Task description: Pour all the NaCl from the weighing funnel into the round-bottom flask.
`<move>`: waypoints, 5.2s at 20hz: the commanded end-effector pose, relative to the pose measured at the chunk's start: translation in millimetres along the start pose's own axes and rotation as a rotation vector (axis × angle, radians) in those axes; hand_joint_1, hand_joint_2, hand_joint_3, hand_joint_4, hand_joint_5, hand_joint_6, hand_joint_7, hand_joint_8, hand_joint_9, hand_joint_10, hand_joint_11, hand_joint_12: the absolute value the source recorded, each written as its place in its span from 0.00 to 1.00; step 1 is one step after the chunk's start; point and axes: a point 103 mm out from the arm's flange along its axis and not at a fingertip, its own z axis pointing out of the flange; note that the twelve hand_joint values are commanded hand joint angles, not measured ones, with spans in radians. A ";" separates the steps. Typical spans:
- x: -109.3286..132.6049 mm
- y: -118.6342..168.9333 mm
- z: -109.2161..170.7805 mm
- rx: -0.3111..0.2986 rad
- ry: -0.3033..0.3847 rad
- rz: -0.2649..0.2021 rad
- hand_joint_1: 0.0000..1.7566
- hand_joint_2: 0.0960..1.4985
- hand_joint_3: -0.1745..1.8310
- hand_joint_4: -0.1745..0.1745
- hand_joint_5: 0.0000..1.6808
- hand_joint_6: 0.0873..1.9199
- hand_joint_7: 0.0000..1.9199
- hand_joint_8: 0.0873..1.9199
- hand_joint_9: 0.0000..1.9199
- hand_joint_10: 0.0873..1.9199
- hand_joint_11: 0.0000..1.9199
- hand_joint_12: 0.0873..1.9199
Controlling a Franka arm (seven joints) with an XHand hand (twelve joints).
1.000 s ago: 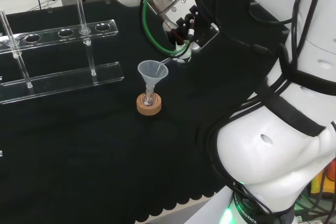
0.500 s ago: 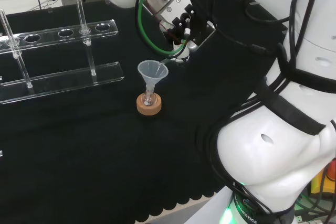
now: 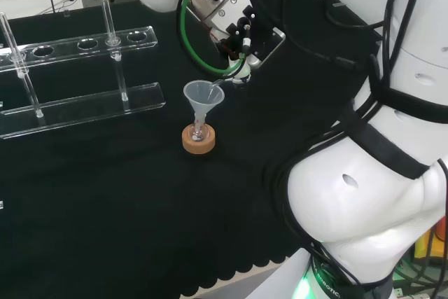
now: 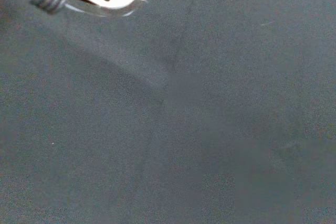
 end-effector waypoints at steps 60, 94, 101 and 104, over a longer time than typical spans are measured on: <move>12.9 -1.5 -24.2 0.033 -0.224 0.017 0.61 0.41 0.51 1.00 0.63 0.56 0.34 0.31 0.49 0.22 0.31 0.62; 22.2 -2.8 -42.1 0.060 -0.363 0.049 0.61 0.41 0.51 1.00 0.63 0.56 0.33 0.31 0.48 0.22 0.30 0.62; 23.0 -3.9 -46.6 0.061 -0.401 0.062 0.61 0.41 0.51 1.00 0.63 0.56 0.33 0.31 0.48 0.22 0.30 0.62; 22.7 -4.3 -48.8 0.056 -0.413 0.066 0.61 0.41 0.51 1.00 0.63 0.56 0.33 0.31 0.48 0.22 0.30 0.62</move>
